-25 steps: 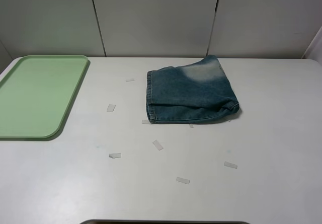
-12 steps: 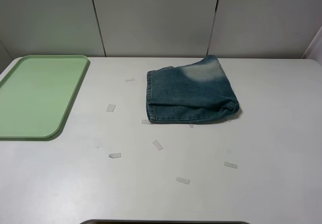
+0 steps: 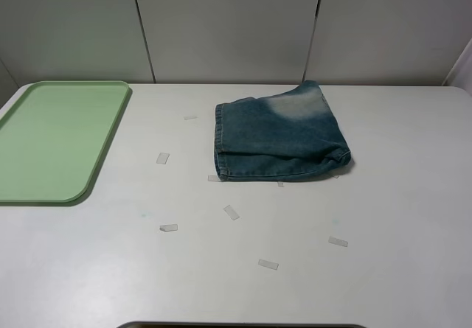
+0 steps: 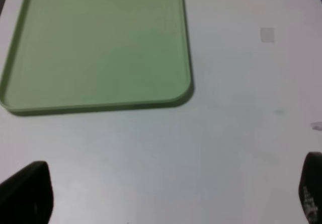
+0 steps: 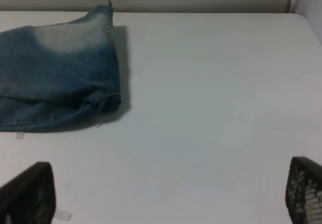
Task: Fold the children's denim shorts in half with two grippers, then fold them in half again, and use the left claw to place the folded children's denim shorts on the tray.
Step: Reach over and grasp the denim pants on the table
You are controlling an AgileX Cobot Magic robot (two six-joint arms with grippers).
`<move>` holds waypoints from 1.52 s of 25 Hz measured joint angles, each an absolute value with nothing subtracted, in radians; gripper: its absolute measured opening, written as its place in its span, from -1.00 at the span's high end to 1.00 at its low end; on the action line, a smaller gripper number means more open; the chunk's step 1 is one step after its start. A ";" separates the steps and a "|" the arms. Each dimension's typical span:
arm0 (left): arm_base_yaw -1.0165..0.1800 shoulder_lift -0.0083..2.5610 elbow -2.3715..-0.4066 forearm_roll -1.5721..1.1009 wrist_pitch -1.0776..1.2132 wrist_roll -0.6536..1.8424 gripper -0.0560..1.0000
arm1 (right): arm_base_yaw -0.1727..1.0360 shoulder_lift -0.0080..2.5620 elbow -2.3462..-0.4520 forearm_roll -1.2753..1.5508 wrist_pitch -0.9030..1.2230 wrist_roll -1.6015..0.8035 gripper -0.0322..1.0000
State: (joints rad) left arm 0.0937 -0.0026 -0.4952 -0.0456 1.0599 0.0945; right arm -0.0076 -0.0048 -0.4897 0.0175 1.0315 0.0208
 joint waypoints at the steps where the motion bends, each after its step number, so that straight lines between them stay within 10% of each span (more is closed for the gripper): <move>1: 0.094 -0.003 -0.495 -0.050 1.060 0.096 -0.97 | -0.008 -0.005 -0.490 0.017 1.031 0.021 -0.41; 25: 0.076 1.058 -0.823 -0.415 0.788 0.348 -0.99 | -0.008 -0.005 -0.490 0.017 1.031 0.021 -0.41; 38: -0.272 1.647 -1.054 -0.439 0.474 0.281 -0.99 | -0.008 -0.005 -0.490 0.018 1.031 0.021 -0.41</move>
State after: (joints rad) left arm -0.2724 1.6475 -1.0540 -0.4394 0.4740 0.2806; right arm -0.0076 -0.0048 -0.4897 0.0177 1.0315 0.0208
